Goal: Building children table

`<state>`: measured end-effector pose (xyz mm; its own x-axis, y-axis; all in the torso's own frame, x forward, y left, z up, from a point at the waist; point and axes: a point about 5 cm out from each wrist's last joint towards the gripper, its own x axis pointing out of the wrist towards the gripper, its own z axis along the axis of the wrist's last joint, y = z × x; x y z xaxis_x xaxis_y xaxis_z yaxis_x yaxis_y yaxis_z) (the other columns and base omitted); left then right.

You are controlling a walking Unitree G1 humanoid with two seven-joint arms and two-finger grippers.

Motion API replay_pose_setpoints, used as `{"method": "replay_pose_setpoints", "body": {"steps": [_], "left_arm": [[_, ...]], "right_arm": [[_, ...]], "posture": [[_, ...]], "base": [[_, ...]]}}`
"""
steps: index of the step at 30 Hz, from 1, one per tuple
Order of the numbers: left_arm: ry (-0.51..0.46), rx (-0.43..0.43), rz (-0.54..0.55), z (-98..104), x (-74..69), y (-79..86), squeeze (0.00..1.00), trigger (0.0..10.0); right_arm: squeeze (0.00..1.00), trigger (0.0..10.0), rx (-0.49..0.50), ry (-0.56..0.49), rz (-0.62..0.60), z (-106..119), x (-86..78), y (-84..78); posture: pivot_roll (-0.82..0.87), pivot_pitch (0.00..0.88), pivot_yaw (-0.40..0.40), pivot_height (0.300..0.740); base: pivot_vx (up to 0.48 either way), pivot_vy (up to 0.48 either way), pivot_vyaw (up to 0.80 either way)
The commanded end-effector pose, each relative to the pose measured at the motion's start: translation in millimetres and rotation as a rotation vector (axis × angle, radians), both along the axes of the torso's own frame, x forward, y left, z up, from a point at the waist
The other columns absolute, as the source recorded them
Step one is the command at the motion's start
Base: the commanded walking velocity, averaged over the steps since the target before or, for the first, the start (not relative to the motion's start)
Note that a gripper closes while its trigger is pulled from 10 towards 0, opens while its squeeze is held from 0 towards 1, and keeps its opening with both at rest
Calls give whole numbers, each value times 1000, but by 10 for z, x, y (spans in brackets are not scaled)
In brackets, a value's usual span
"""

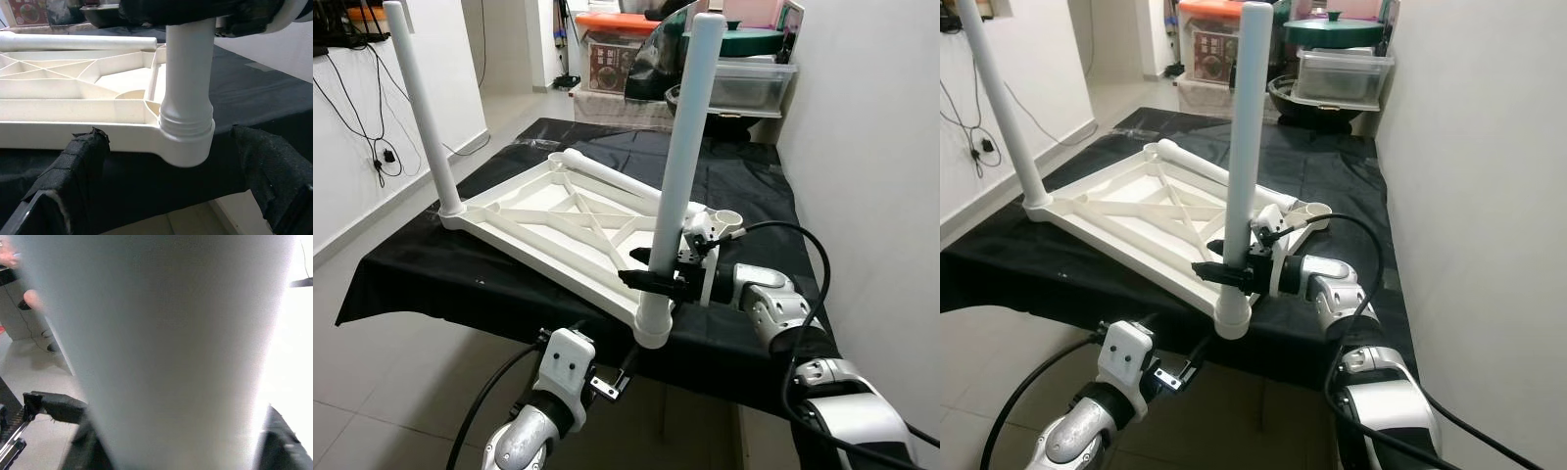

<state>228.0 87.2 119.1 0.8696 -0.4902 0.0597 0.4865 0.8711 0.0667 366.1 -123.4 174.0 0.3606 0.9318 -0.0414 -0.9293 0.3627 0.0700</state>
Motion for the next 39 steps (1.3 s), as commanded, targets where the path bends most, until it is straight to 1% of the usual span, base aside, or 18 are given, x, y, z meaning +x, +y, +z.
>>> {"method": "replay_pose_setpoints", "body": {"steps": [1,4,5,6,7,8,11,12,13,14,16,24,25,29,30,35,36,39], "left_arm": [[7,18,-2,-28,-1,-2,0,10000],[8,18,-1,-29,-2,-2,0,10000],[9,17,-1,-31,-1,-2,0,10000],[9,17,-1,-31,-1,-2,0,10000],[10,16,-1,-32,-2,-2,0,10000],[10,16,-1,-32,-2,-2,0,10000],[13,15,-5,-40,-3,0,0,10000],[13,15,-5,-40,-3,0,0,10000],[14,16,-8,-44,-5,-1,0,10000],[14,16,-8,-44,-5,-1,0,10000],[15,16,-12,-50,-7,-4,0,10000],[16,18,-13,-57,-13,-13,0,10000],[17,18,-12,-60,-14,-15,0,10000],[17,18,-11,-59,-13,-16,0,10000],[19,16,-11,-59,-9,-15,0,10000],[20,15,-12,-59,-6,-15,0,10000],[20,15,-12,-61,-7,-14,0,10000],[20,16,-11,-63,-7,-15,0,10000]], "right_arm": [[0,0,-9,-13,-26,6,25,87],[0,0,-16,-13,-98,-23,51,56],[0,0,-27,-15,-215,-62,90,-5],[0,0,-27,-15,-215,-62,90,-5],[0,0,-36,-18,-361,-94,140,-80],[0,0,-36,-18,-361,-94,140,-80],[0,0,-45,36,-1051,-179,276,-568],[0,0,-45,36,-1051,-179,276,-568],[0,0,-62,47,-1282,-214,254,-762],[0,0,-62,47,-1282,-214,254,-762],[0,0,-74,43,-1552,-255,175,-962],[0,0,-59,96,-1776,-369,57,-929],[0,10000,-2,135,-1756,-406,70,-736],[0,10000,18,137,-1732,-398,88,-664],[1000,10000,100,104,-1638,-329,138,-524],[1000,10000,137,26,-1588,-228,162,-498],[0,10000,194,23,-1521,-183,180,-481],[0,10000,251,-89,-1354,-34,201,-498]], "posture": [[226,0,-65,740],[222,0,-64,740],[218,0,-60,740],[218,0,-60,740],[217,0,-60,740],[217,0,-60,740],[213,0,-55,740],[213,0,-55,740],[210,0,-56,740],[210,0,-56,740],[212,0,-56,740],[213,0,-65,740],[211,0,-61,740],[209,0,-61,740],[208,0,-60,740],[207,0,-61,740],[206,0,-58,740],[209,0,-62,740]], "base": [[0,0,0],[0,0,0],[0,0,0],[0,0,0],[0,0,0],[0,0,0],[0,0,0],[0,0,0],[0,0,0],[0,0,0],[0,0,0],[0,0,0],[0,0,0],[0,0,0],[0,0,0],[0,0,0],[0,0,0],[0,0,0]]}}
